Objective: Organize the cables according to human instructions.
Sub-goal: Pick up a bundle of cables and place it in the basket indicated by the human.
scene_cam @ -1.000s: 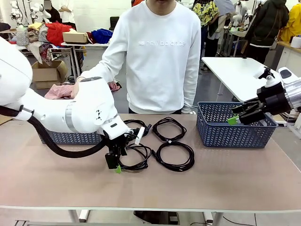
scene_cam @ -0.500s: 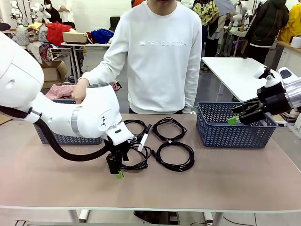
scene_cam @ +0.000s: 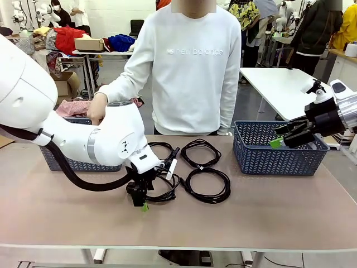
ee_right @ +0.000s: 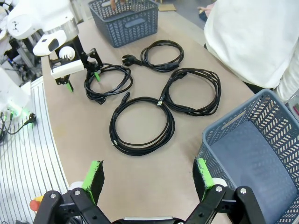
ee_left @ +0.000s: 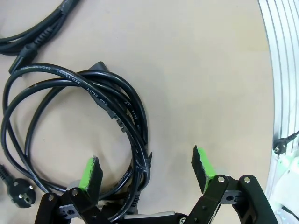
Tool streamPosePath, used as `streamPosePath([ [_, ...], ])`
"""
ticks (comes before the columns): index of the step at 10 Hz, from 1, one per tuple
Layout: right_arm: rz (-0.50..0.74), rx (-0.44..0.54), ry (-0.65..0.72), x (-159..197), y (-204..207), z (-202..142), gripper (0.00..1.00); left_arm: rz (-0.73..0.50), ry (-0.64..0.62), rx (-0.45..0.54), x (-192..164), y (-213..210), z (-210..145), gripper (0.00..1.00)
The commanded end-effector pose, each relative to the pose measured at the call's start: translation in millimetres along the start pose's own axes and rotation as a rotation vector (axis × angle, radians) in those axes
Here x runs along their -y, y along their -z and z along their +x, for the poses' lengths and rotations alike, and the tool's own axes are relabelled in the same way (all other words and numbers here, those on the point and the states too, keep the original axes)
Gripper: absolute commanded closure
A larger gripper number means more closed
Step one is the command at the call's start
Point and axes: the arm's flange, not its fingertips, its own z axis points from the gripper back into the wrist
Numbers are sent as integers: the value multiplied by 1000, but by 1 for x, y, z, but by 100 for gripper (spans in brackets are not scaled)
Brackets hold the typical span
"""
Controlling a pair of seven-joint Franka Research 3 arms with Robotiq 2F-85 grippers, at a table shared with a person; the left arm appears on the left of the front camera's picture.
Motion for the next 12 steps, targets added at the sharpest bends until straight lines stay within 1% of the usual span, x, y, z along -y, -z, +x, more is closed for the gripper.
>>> streamPosePath([
  [1, 1, 32, -28, 4, 3, 0, 0, 1, -2, -27, -4, 6, 3, 0],
  [5, 1, 32, -28, 4, 3, 0, 0, 18, -3, -15, -4, 4, 3, 39],
  [10, 1, 32, -28, 4, 3, 0, 0, -4, 2, -11, -5, 3, 3, 88],
  [11, 1, 32, -28, 4, 3, 0, 0, -10, 5, -9, -5, 2, 4, 97],
  [12, 1, 32, -28, 4, 3, 0, 0, -16, 13, -12, -4, 0, 5, 100],
])
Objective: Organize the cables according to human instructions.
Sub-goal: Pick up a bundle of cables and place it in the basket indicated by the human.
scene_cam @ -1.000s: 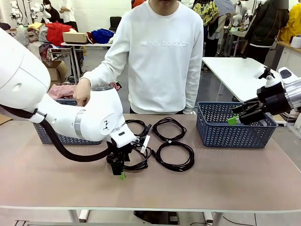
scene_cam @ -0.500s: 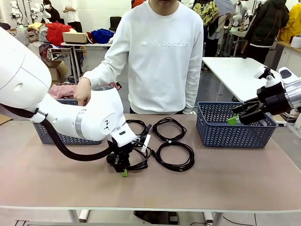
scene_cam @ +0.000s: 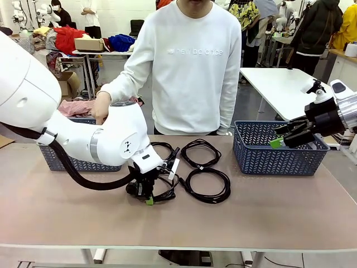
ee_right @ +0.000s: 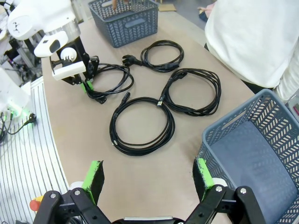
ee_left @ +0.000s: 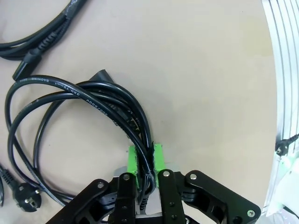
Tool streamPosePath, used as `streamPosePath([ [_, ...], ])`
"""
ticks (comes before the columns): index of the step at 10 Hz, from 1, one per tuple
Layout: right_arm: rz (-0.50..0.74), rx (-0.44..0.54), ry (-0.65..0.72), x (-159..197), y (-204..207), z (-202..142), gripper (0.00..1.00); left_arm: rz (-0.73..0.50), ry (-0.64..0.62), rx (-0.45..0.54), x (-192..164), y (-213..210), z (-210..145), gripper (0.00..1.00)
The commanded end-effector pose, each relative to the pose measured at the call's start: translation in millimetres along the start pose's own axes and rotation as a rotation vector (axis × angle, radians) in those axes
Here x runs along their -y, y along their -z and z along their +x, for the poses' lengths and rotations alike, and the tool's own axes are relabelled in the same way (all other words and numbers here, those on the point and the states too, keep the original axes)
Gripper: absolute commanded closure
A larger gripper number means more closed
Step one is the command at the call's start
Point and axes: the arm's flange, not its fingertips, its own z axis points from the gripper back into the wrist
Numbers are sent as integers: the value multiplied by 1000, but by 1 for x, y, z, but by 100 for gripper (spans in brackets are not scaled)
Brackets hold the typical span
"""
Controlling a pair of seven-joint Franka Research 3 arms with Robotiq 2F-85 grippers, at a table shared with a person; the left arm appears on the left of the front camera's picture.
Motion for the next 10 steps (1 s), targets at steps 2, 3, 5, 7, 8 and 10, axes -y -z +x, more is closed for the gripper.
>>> streamPosePath([
  [2, 0, 31, -28, 4, 3, 0, 0, -39, 19, -13, 3, -8, 3, 100],
  [3, 0, 31, -28, 4, 3, 0, 0, -39, 24, -17, 6, -16, 6, 100],
  [5, 0, 31, -28, 4, 3, 0, 0, 9, 25, -27, 10, -49, 16, 100],
  [7, 0, 31, -28, 4, 3, 0, 0, 36, 37, -39, 4, -87, 23, 100],
  [8, 0, 31, -28, 4, 3, 0, 0, 59, 42, -54, -3, -107, 23, 100],
  [10, 0, 31, -28, 4, 3, 0, 0, 104, 31, -74, -21, -151, 14, 100],
])
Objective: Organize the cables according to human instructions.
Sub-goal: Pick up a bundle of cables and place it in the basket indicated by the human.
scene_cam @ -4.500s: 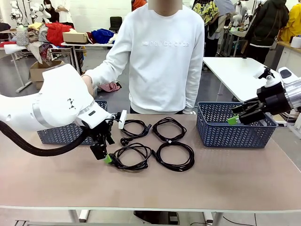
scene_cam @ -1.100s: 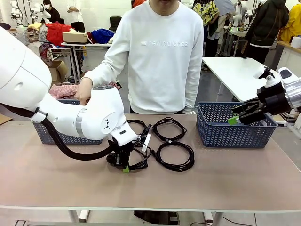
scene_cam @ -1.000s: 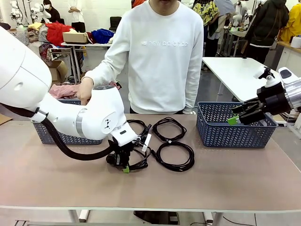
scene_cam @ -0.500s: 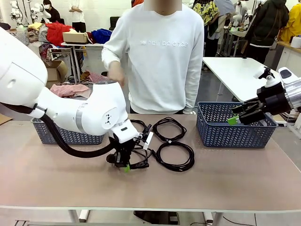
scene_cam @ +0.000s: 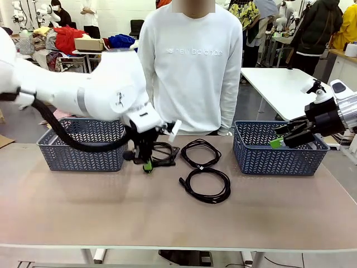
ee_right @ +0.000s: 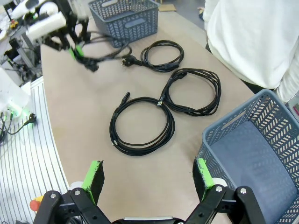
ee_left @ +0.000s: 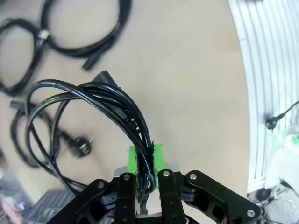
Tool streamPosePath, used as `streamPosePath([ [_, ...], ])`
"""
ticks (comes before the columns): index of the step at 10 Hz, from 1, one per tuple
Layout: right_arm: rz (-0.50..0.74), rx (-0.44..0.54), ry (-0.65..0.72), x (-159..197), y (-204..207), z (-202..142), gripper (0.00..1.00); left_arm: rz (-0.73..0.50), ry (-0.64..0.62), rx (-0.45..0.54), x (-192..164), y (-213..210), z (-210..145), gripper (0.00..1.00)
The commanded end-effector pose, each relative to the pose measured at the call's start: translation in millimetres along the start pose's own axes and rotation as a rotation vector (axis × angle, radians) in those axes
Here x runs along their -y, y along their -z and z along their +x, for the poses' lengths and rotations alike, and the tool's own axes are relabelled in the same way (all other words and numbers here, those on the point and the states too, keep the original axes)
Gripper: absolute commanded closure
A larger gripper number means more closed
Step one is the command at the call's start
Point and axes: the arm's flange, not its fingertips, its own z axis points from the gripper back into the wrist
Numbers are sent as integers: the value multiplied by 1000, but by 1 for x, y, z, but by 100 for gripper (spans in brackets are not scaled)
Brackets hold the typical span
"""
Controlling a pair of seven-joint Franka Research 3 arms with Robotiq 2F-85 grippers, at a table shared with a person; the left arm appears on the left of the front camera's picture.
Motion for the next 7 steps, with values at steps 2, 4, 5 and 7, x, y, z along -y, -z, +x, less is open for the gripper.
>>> streamPosePath([
  [2, 0, 31, -28, 4, 3, 0, 0, 46, -48, -24, -29, -42, -33, 100],
  [4, 0, 31, -28, 4, 3, 0, 0, 72, -97, -1, -40, -59, -62, 100],
  [5, 0, 31, -28, 4, 3, 0, 0, 84, -126, 10, -46, -64, -75, 100],
  [7, 0, 31, -28, 4, 3, 0, 0, 103, -182, 32, -55, -68, -95, 100],
])
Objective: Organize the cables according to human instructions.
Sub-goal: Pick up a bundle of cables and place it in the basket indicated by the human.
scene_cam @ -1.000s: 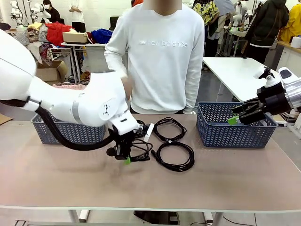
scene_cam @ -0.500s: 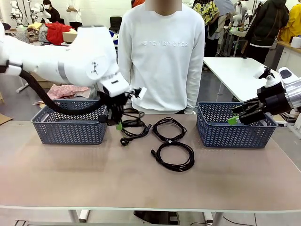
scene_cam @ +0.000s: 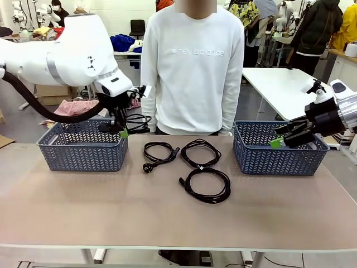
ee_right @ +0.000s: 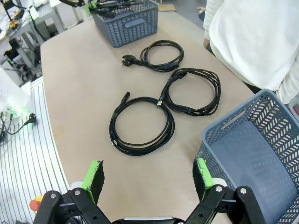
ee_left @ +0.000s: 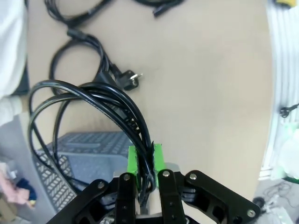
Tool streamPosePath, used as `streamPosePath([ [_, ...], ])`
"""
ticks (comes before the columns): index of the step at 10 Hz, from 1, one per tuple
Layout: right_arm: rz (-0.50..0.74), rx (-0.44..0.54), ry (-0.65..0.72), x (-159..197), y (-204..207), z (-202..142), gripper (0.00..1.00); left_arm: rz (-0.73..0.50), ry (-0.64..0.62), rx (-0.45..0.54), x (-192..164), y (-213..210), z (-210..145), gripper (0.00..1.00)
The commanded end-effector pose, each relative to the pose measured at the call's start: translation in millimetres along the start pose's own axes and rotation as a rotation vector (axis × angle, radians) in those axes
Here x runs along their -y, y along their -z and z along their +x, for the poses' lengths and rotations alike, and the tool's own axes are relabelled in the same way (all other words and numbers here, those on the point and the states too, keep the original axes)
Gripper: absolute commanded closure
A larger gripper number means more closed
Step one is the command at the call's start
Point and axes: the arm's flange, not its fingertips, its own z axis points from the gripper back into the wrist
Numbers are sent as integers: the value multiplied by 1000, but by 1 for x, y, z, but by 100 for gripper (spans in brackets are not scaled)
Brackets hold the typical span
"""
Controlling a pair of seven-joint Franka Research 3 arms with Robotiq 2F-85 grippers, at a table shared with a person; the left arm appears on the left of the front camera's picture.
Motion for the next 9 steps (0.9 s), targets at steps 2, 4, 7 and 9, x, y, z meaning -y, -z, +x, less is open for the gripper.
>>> streamPosePath([
  [2, 1, 32, -28, 4, 3, 0, 0, 0, 0, 0, 0, 0, 0, 100],
  [4, 1, 32, -28, 4, 3, 0, 0, 0, 0, 0, 0, 0, 0, 100],
  [7, 1, 32, -28, 4, 3, 0, 0, 0, 0, 0, 0, 0, 0, 100],
  [9, 1, 32, -28, 4, 3, 0, 0, 26, -12, -24, -1, -3, -15, 85],
])
